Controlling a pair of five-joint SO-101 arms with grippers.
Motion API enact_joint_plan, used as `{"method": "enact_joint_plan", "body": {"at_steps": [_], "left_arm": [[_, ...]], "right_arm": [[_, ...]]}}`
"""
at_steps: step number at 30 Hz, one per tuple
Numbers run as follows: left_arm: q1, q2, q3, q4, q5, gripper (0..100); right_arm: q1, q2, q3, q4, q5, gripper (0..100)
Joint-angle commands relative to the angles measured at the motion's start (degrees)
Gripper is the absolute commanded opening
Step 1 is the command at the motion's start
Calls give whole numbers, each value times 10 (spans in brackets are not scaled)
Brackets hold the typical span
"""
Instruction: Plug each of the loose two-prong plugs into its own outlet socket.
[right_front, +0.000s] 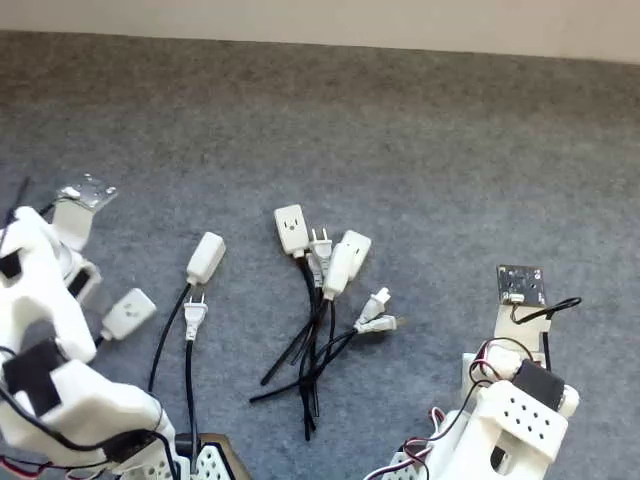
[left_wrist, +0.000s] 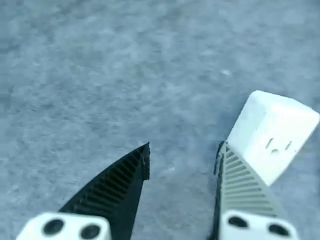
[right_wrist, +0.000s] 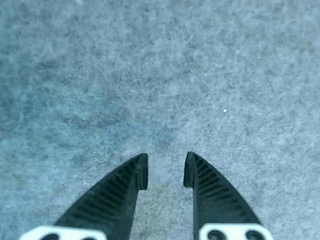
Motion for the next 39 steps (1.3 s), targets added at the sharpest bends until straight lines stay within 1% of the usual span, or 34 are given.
{"method": "enact_joint_plan", "body": {"at_steps": [1,4,6,9,12,14,16,19,23,24,26,31,33,37,39], "left_arm": [[47,-104,32,78,-1,231],[87,-173,75,138,-1,231],[118,-217,122,164,-3,231],[163,-282,206,183,-4,231],[185,-348,274,185,-4,231],[186,-395,289,185,-4,231],[176,-447,276,185,-4,231],[146,-527,228,185,-4,231],[116,-586,175,179,-1,231],[113,-584,174,178,-1,231],[111,-566,188,148,0,231],[95,-466,251,11,1,231],[92,-415,255,-20,1,231],[91,-331,253,-34,1,231],[92,-323,256,-33,0,231]], "right_arm": [[-5,-7,-2,-7,6,128],[-5,-7,-2,-7,6,128],[-4,-7,-2,-7,6,128],[0,-7,-2,-7,6,128],[0,-7,-2,-7,6,128],[-1,-7,-2,-7,6,128],[-3,-7,-2,-7,6,128],[-2,-7,-2,-7,6,128],[-5,-7,-2,-7,6,128],[-5,-7,-2,-7,6,128],[-5,-7,-2,-7,6,128],[-5,-7,-2,-7,6,128],[-5,-7,-2,-7,6,128],[-5,-7,-2,-7,6,128],[-5,-7,-2,-7,6,128]]}}
